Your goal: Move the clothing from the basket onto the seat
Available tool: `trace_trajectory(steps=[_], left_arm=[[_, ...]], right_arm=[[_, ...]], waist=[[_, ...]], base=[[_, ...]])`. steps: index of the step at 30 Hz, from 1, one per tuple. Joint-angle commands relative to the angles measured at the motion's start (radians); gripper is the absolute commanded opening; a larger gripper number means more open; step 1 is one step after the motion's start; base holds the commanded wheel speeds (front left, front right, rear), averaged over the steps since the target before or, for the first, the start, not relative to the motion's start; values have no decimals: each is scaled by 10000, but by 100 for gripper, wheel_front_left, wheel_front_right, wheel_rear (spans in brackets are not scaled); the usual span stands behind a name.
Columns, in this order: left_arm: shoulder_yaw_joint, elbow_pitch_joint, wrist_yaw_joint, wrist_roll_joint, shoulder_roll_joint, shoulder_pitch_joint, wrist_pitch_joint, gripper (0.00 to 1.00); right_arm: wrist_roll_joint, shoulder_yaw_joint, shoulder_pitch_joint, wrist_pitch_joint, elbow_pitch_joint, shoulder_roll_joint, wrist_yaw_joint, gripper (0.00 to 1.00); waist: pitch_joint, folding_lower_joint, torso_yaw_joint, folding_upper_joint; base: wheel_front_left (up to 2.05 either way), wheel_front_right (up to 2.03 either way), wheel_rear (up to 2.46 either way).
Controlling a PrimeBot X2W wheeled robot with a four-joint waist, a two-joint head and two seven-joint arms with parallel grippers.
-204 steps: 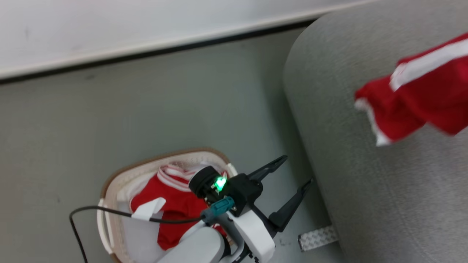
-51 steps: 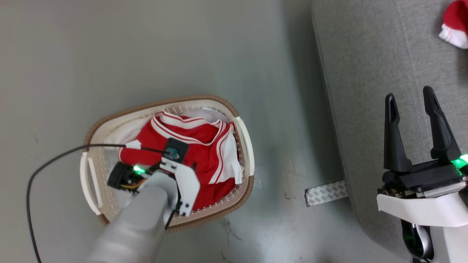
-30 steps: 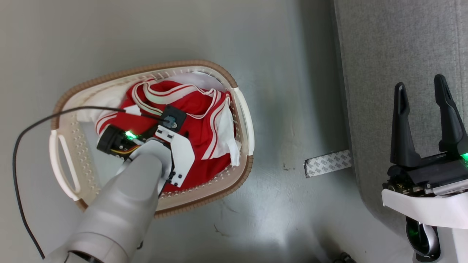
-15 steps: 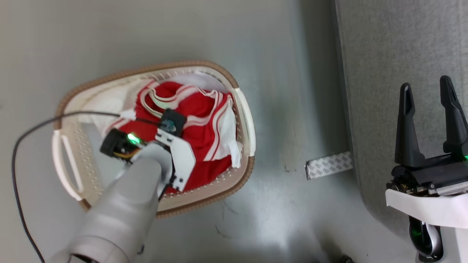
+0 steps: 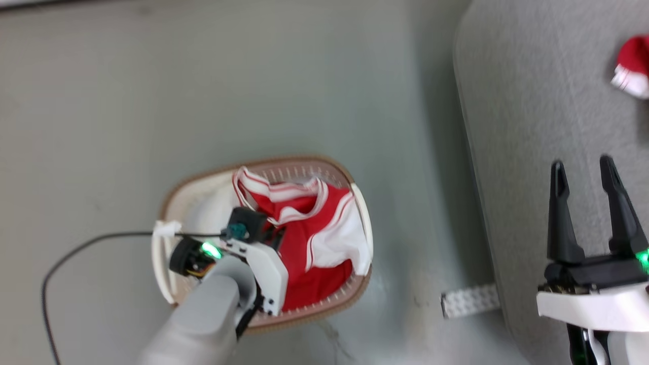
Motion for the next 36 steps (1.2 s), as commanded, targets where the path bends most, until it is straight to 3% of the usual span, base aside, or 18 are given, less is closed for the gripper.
trace_trajectory(steps=[1,8,23,36], left_arm=[[-30,-258,-45,-194,16,303,-119,0],[-198,-1197,25,-826,17,1025,-194,0],[-343,-3924,883,-1654,45,1839,-78,0],[41,-7175,1805,-1928,906,2678,558,0]], right_arm=[[-52,-138,239,6,115,-16,-3,100],[37,-281,838,6,486,-14,-3,100],[-168,-369,2028,6,1195,-16,-3,100],[-91,-150,2785,6,1444,-14,-3,100]], waist=[[-1195,1,527,0],[-2504,1,804,0],[-4801,1,1217,0],[-5981,1,1280,0]], base=[[0,0,0],[0,0,0],[0,0,0],[0,0,0]])
